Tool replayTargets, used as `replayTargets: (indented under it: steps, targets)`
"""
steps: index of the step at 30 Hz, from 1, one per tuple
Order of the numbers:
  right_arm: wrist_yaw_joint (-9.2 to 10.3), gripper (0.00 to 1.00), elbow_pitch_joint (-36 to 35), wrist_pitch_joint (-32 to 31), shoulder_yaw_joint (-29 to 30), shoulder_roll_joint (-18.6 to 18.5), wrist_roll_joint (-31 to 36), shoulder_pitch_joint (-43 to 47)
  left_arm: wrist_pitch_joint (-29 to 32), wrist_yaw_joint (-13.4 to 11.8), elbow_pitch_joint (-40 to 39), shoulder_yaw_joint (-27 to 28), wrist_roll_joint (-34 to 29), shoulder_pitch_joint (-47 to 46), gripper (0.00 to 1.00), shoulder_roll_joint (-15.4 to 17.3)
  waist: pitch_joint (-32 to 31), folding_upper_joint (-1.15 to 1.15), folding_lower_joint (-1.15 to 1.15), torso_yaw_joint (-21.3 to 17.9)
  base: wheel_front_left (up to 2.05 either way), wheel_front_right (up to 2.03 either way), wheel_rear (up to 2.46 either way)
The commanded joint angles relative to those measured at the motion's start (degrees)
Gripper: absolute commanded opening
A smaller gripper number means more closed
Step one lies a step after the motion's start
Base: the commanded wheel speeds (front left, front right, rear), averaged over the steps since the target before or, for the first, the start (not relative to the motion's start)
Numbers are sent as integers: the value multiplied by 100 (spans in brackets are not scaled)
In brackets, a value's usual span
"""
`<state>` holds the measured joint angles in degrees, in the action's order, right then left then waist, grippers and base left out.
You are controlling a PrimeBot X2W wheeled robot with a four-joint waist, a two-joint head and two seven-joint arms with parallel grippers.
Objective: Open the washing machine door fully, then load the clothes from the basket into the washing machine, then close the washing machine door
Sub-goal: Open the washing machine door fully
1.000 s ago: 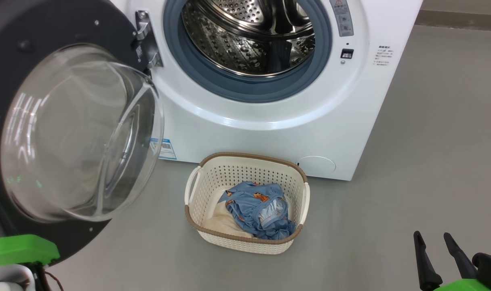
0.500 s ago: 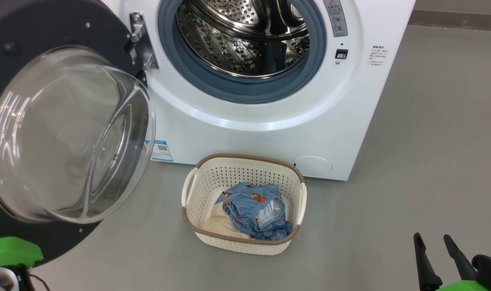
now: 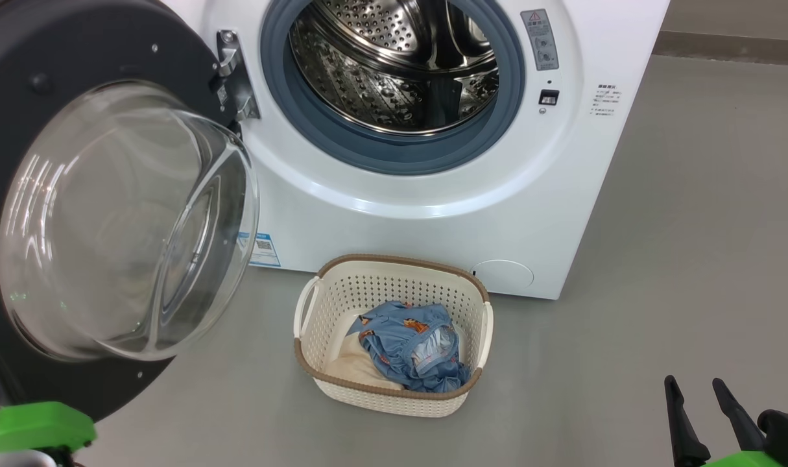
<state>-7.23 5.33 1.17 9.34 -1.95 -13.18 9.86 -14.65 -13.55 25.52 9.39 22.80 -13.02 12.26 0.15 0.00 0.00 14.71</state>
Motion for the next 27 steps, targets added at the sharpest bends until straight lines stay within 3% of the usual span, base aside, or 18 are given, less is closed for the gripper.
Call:
replayTargets:
  steps: [1, 4, 7, 8, 10, 12, 14, 16, 18, 27]
  targets:
    - [-25, 100, -144, 63, -117, -93, -23, -168, -35, 70, -333, 120, -111, -14, 0, 95, -1, 0, 0, 5, 0, 0, 0]
    - [-25, 100, -145, 57, -104, -93, -17, -163, -35, 159, -625, 27, -237, 170, 0, -64, -11, 0, 0, 12, 0, 0, 0]
    - [-25, 100, -149, 46, -102, -93, 0, -166, -35, 251, -948, -77, -337, 368, 31, -236, -28, 0, 0, 3, 0, 0, 0]
    - [-25, 100, -149, 46, -102, -93, 0, -166, -35, 251, -948, -77, -337, 368, 31, -236, -28, 0, 0, 3, 0, 0, 0]
    - [-25, 100, -158, 35, -103, -93, 9, -167, -35, 319, -1195, -175, -420, 500, 40, -338, -45, 0, 0, -5, 0, 0, 0]
    - [-25, 100, -154, 29, -108, -93, 12, -179, -35, 336, -1433, -258, -500, 641, 40, -432, -55, 0, 0, -34, 0, 0, 0]
    - [-25, 100, -147, 23, -121, -93, 28, -190, -35, 377, -1584, -389, -562, 789, 48, -484, -62, 0, 0, -66, 0, 0, 0]
    - [-25, 100, -147, 22, -134, -93, 42, -201, -28, 382, -1745, -540, -643, 916, 84, -536, -63, 0, 0, -102, 0, 0, 0]
    - [-25, 100, -151, 22, -141, -93, 61, -201, 7, 382, -1889, -660, -699, 1017, 100, -567, -69, 0, 0, -142, 0, 0, 0]
    - [-25, 100, -236, 8, -194, -93, 194, -232, 203, 369, -2195, -1139, -850, 1355, 100, -690, -96, 0, 0, -499, 0, 0, 0]
